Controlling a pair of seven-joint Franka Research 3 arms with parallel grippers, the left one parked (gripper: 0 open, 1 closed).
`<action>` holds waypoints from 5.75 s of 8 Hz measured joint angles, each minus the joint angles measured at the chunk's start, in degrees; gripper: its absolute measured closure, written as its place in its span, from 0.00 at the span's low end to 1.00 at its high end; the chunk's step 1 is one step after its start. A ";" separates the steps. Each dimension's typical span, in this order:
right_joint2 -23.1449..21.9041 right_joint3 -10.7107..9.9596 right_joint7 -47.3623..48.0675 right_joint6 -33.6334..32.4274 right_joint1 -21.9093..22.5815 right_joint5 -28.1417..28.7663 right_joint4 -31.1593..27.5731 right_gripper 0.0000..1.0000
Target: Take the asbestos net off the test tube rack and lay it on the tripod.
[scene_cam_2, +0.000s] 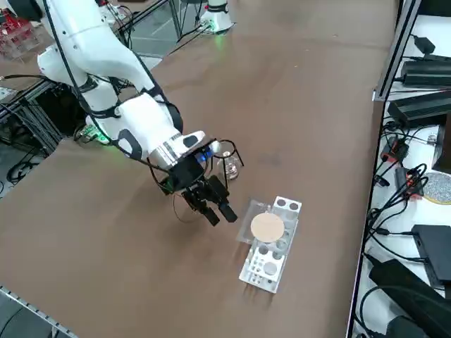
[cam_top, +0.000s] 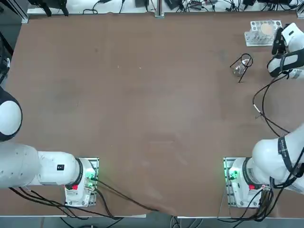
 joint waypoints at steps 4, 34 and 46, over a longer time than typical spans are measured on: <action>3.10 0.60 -0.09 0.09 0.01 -0.29 2.77 0.13; -5.10 3.85 18.48 -28.39 0.80 -0.23 21.16 0.98; -5.67 4.15 92.71 -97.81 27.91 -28.23 37.51 0.98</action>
